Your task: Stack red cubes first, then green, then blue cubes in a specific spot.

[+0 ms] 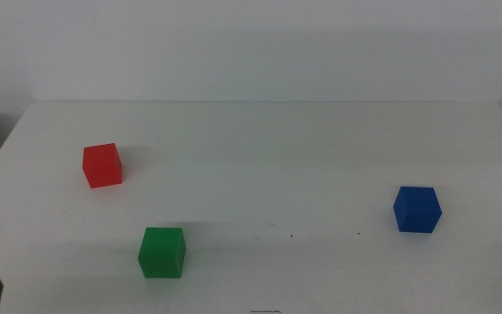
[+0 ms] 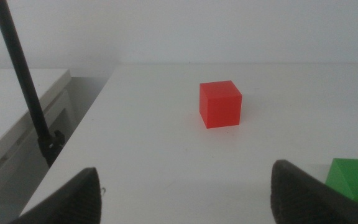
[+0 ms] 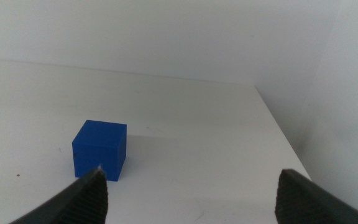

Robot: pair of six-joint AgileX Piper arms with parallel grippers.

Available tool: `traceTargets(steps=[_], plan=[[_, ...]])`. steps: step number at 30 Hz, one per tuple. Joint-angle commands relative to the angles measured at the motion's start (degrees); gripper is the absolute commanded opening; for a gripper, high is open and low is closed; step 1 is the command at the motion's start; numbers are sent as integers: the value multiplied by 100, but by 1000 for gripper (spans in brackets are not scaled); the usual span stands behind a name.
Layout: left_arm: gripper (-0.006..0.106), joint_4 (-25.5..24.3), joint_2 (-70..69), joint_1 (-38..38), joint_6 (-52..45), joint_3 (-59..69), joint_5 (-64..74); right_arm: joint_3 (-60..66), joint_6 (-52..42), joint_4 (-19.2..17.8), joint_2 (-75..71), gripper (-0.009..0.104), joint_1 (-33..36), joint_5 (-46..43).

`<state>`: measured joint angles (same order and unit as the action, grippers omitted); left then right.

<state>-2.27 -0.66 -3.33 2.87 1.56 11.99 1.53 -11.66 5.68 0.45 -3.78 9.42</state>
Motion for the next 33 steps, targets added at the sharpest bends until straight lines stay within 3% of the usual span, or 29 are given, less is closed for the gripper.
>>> traceTargets(steps=[1, 7, 24, 33], plan=[[93, 103, -143, -7, 81, -30, -434, -56, -62, -49, 77, 75, -41, -448], [93, 115, 582, -7, 98, -815, -55, -56, -62, -49, 77, 75, -41, -448], [93, 169, 4709, -7, 98, -5738, 3275, -56, -62, -49, 77, 75, -41, -448], [93, 636, 6370, -2, 98, -7285, 4500, -56, -62, -49, 77, 75, -41, -448]])
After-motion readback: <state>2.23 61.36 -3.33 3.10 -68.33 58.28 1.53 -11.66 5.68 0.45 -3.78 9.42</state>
